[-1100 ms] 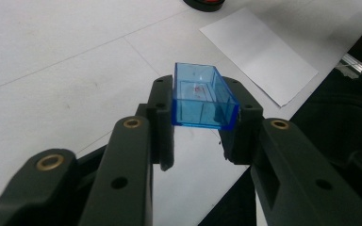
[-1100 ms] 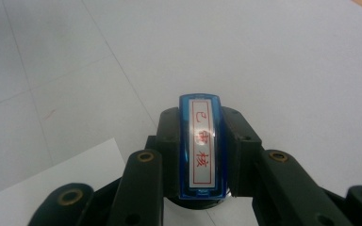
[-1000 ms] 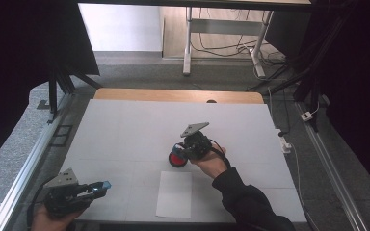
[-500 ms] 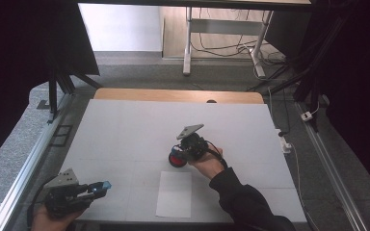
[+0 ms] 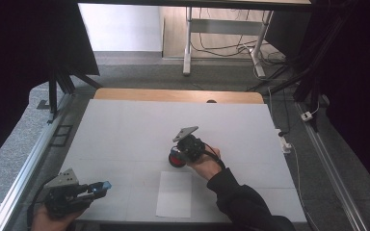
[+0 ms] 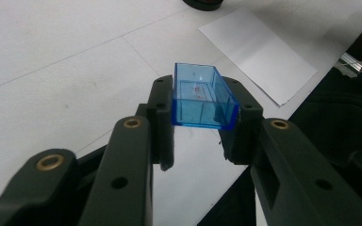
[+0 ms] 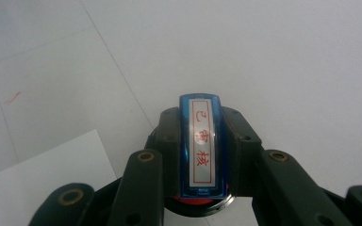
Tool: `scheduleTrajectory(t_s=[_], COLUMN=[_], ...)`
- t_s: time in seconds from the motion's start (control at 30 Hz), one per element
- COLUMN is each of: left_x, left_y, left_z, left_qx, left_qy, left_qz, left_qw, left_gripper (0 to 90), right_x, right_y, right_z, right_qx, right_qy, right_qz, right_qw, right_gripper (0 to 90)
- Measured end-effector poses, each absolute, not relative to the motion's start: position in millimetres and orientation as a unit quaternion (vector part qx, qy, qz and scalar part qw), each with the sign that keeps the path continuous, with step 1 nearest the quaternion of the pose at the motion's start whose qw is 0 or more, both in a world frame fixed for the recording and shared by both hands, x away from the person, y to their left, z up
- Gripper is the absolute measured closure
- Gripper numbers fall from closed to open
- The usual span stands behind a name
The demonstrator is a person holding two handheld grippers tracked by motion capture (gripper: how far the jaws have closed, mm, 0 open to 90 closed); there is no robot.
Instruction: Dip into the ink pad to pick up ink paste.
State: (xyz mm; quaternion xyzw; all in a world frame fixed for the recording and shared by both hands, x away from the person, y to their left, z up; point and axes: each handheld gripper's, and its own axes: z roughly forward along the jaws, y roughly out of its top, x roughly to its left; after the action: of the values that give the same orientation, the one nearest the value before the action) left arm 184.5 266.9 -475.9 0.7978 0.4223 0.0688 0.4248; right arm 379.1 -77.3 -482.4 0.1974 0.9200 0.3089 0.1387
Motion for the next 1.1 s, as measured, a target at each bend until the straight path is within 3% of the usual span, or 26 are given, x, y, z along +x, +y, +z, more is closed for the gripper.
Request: scheduleTrajectory(t_s=[0.73, 1.1], left_x=[185, 185], left_y=[267, 267], left_z=[-476, -476], left_qx=[0.797, 0.798], left_qy=[0.424, 0.425], left_qz=[0.067, 0.066], left_qw=[0.424, 0.422], left_gripper=[67.7, 67.7], right_x=[398, 394], right_y=[-92, -87], right_z=[-485, -485], right_qx=[0.261, 0.249], right_qy=[0.899, 0.904], right_qz=[0.348, 0.338], right_qw=[0.057, 0.078], right_gripper=[71.8, 71.8])
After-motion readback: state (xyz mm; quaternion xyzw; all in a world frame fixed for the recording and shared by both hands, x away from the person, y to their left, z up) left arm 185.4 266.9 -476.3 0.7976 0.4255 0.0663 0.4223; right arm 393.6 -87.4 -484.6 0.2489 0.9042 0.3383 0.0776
